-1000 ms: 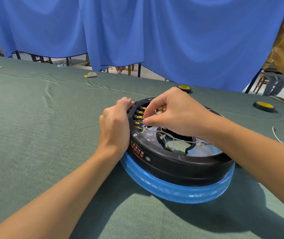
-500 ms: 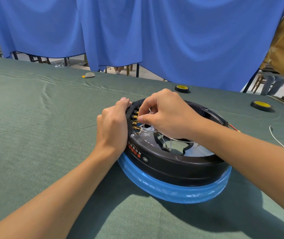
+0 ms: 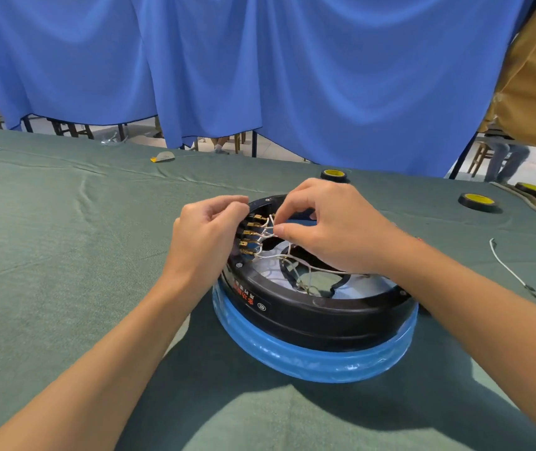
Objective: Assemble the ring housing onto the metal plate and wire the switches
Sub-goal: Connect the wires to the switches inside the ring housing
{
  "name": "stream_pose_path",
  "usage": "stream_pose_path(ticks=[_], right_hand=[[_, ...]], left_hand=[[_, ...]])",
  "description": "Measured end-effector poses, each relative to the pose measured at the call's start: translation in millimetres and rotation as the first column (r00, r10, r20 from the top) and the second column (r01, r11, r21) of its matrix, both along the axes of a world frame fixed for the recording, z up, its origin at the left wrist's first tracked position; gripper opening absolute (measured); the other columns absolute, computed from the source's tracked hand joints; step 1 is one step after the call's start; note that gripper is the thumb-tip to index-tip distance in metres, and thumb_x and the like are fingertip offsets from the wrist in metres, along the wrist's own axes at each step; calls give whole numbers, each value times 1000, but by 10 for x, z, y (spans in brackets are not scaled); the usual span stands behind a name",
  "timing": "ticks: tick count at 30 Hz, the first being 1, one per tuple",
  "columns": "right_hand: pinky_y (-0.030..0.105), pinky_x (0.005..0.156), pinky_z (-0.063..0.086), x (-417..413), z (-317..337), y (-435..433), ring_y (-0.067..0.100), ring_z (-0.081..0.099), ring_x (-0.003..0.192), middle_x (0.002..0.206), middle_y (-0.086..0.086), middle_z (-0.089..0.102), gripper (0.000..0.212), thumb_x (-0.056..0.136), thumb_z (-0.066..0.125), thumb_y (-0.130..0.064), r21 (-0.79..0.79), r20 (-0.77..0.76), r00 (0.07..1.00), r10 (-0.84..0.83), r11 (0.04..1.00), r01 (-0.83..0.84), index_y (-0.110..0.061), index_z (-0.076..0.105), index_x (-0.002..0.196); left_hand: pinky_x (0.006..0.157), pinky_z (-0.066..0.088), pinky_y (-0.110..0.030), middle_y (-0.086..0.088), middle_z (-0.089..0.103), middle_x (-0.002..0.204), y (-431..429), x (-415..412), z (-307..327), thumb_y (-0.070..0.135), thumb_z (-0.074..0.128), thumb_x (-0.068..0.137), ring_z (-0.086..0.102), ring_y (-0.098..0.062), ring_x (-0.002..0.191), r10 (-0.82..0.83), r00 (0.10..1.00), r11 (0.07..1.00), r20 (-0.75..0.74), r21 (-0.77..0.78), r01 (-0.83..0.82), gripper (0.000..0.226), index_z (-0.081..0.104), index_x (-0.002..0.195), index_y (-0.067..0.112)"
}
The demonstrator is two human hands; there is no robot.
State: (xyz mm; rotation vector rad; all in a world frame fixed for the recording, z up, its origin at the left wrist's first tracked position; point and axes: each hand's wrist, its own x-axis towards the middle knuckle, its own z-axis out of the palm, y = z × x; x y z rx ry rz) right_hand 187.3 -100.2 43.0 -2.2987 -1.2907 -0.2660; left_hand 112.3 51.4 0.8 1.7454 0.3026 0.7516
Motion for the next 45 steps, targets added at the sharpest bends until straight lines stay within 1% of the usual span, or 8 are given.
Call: stream_pose_path(ticks=[4, 7, 13, 19, 23, 26, 32, 45], right_hand=[[27, 82, 44, 32, -42, -456, 12, 57, 86, 92, -3, 65, 9, 88, 67, -23, 195, -31, 988, -152, 968, 155, -22, 73, 83], [30, 82, 45, 116, -105, -822, 12, 58, 84, 90, -2, 68, 10, 88, 67, -21, 324, -76, 951, -300, 894, 308, -20, 74, 81], [30, 86, 39, 497, -363, -1509, 21, 56, 93, 99, 3, 66, 10, 89, 65, -22, 124, -67, 851, -520, 842, 525, -18, 73, 86], [29, 92, 27, 868, -662, -2040, 29, 51, 112, 110, 9, 65, 15, 88, 58, -13, -30, 61, 728, -683, 728, 685, -16, 72, 93], [33, 95, 33, 958, -720, -2176, 31, 48, 116, 115, 9, 64, 24, 88, 52, -13, -72, 43, 634, -773, 630, 773, -20, 72, 100], [33, 90, 39, 949, -730, -2206, 34, 53, 111, 110, 12, 67, 26, 86, 52, -8, -67, -19, 571, -821, 570, 819, -18, 73, 98], [35, 86, 51, 877, -680, -2186, 32, 58, 102, 105, 15, 66, 35, 84, 47, 4, 24, -198, 554, -808, 561, 827, -18, 73, 94], [31, 82, 36, 904, -708, -2143, 28, 43, 109, 106, 5, 65, 14, 93, 63, -30, -30, -56, 558, -828, 560, 828, -20, 73, 90]], left_hand=[[89, 51, -30, 12, 72, 105, -62, -1, 75, 39, 60, 74, 67, -11, 98, -57, 994, 993, -91, 97, 66, 27, 70, 99, 37], [99, 38, -31, 7, 55, 141, -171, 35, 175, 31, 64, 88, 54, -22, 126, 47, 970, 913, -239, 403, 55, 23, 71, 108, 38], [91, 38, -41, -2, 25, 161, -547, 175, 366, 44, 48, 94, 50, -38, 121, 288, 853, 658, -435, 737, 154, 36, 62, 114, 17], [81, 45, -38, -3, 67, 105, -1278, 338, 386, 54, 38, 98, 59, -29, 95, 103, 896, 419, -432, 836, 355, 44, 64, 96, 19], [69, 25, -34, 0, 41, 67, -1629, 485, 378, 61, 28, 98, 38, -26, 69, 153, 953, 321, -260, 925, 201, 64, 39, 58, 13], [71, 26, -35, 2, 44, 68, -1647, 546, 335, 56, 32, 100, 47, -28, 77, 213, 956, 335, -200, 934, 121, 53, 44, 68, 15], [94, 41, -40, -8, 65, 118, -1635, 585, 302, 44, 48, 99, 52, -32, 117, -5, 945, 536, -326, 797, 277, 44, 56, 128, 13], [75, 48, -34, 2, 59, 88, -1605, 570, 300, 36, 50, 99, 56, -19, 86, -129, 935, 569, -330, 748, 343, 31, 65, 119, 18]])
